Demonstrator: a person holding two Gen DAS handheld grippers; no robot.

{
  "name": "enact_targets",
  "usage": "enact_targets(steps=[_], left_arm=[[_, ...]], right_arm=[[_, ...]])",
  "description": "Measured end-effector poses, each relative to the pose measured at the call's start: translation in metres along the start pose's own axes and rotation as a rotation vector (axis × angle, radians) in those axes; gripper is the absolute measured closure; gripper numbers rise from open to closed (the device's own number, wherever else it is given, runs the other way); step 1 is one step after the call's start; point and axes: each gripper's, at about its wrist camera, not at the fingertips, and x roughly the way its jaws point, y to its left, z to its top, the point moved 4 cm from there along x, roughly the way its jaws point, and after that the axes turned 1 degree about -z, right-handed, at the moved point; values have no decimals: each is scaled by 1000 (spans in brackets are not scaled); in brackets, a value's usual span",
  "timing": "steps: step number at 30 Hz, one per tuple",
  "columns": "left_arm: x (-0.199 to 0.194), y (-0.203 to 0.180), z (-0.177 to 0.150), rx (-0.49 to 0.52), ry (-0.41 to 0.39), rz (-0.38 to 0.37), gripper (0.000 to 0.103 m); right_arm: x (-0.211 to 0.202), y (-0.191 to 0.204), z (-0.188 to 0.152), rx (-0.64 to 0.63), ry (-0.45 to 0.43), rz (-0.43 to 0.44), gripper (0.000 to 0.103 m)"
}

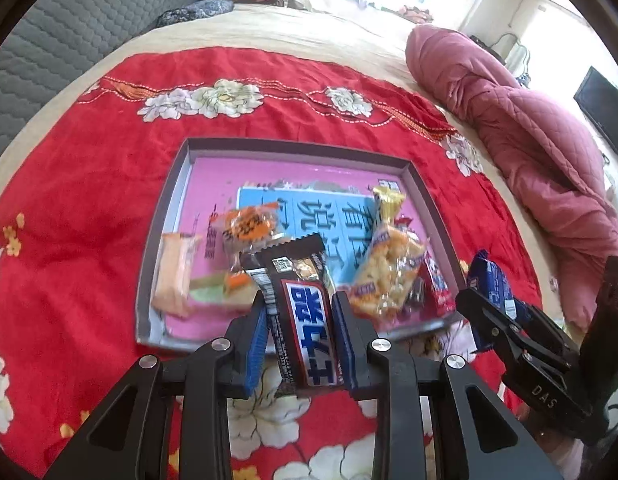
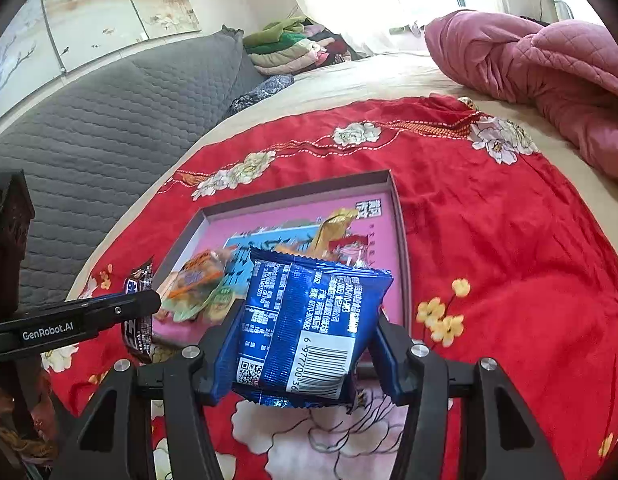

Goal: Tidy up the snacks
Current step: 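Carry the chocolate bar with the left tool into the tray while the right tool carries the blue packet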

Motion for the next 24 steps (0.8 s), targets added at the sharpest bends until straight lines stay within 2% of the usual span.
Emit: enact_targets(steps=[8,24], left_arm=[[22,2,15,-18,0,8,73],[49,1,14,-12,37,12,73]], right_arm=[[15,-8,15,-17,-9,-15,46],[51,-24,13,21,63,-42,46]])
